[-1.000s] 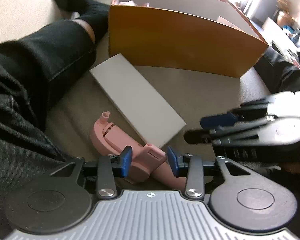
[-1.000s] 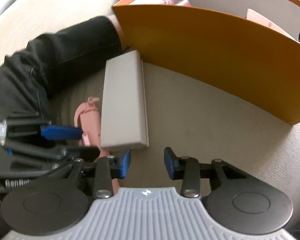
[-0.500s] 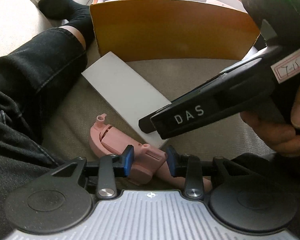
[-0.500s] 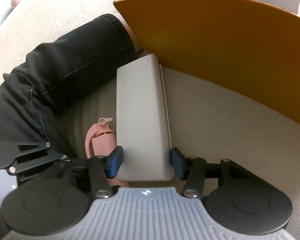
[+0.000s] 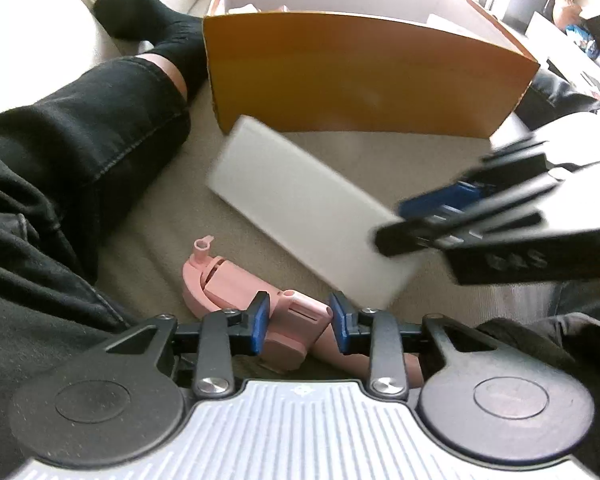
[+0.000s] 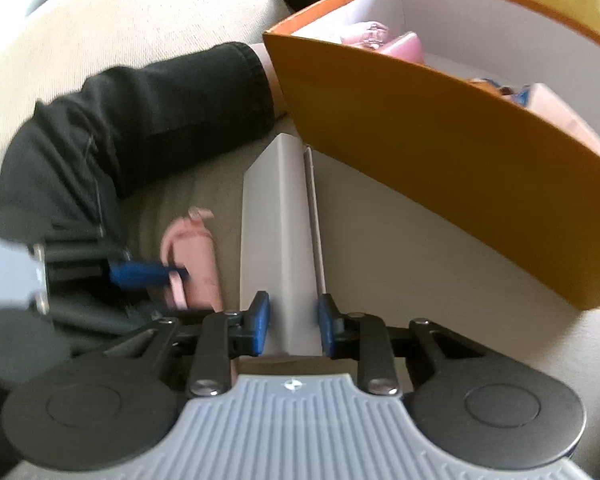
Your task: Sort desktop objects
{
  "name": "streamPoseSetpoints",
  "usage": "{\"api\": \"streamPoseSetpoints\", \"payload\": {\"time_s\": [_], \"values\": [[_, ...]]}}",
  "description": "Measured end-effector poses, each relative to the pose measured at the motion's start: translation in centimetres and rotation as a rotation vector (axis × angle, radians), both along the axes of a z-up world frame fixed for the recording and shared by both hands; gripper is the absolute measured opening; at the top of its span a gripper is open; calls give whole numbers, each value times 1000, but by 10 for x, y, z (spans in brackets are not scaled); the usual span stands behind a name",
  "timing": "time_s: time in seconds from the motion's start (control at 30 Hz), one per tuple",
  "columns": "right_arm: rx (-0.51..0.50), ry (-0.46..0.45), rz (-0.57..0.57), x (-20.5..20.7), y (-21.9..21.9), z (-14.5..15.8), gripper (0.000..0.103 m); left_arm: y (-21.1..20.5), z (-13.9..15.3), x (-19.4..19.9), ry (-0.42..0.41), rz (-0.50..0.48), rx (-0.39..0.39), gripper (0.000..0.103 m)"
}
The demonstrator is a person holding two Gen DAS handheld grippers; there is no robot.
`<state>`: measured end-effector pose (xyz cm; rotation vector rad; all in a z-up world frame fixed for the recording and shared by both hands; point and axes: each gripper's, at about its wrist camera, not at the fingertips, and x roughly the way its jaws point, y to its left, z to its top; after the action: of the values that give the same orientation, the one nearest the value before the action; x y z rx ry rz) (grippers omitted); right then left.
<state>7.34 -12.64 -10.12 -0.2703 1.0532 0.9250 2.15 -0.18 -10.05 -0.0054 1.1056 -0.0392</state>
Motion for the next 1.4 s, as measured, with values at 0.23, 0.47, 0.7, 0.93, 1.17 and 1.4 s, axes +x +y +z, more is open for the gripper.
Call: {"api": "streamPoseSetpoints", "payload": {"time_s": [0.23,0.47,0.7,0.93,1.17,1.4], "values": [[-93,7,-35,9,-38,-3,23,-6,5,10,-2,-1,20,36],[-134,-50,-108,17,-48,-1,16,-20,9,24,-21,-24,26,33],[-105,-150,-6,-12,-25,11,21,-23,7,35,-41,-27,37,33],[-202,-288,61,-28,9,0,38,-15,7,39,-45,-2,5,33],[-269,-328,78,-32,23,-13,42,-13,8,37,-39,11,-20,34],[-337,-441,107,-38,36,-24,52,-12,8,36,-33,27,-49,35]]}}
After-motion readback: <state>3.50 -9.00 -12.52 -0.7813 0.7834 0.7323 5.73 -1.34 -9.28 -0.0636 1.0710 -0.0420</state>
